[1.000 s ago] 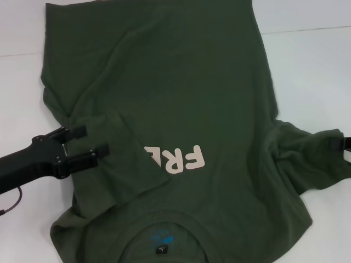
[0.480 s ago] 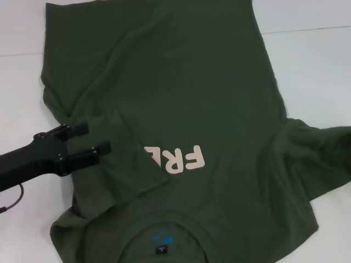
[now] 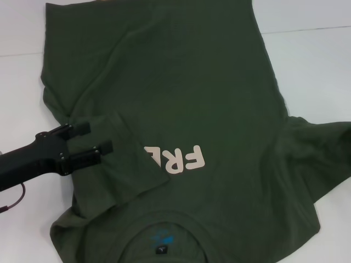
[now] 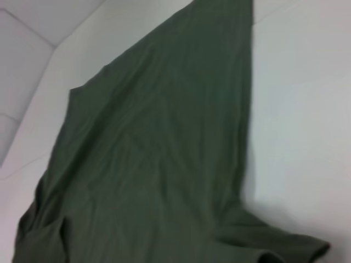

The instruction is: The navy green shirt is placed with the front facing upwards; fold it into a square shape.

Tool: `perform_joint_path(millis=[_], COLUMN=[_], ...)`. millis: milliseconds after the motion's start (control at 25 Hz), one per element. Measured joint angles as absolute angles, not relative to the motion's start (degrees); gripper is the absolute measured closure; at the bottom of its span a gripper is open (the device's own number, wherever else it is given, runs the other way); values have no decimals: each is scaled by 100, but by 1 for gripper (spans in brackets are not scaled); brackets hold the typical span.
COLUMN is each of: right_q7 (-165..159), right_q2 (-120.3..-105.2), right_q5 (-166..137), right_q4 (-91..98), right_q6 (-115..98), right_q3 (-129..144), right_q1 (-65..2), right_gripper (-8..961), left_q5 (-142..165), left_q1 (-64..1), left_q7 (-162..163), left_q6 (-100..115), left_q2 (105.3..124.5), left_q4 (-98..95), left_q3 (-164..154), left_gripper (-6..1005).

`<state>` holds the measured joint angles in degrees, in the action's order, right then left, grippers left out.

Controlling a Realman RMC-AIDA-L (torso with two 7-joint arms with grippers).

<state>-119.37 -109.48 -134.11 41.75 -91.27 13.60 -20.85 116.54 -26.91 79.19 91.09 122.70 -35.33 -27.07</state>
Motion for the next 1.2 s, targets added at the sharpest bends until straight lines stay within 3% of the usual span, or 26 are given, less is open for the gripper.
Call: perform_joint_path(millis=[720,1200], right_q7=[-11830,-11826], right_q2=[-11161,-11473], right_q5=[-13412,-13413], right_q4=[4079,4013], right_q6=[-9201,-8979], right_q3=[1490,1830], right_q1=[-2563,-3010], right_gripper=[873,854], left_q5=[11654,11659], left_q1=[-2698,-2701], left_q7=[7903,7893], left_q6=[9096,9081], left_q2=[12264,12260], left_q4=[-3555,-3544], left_q3=[-2707,-2707], left_gripper=[79,79])
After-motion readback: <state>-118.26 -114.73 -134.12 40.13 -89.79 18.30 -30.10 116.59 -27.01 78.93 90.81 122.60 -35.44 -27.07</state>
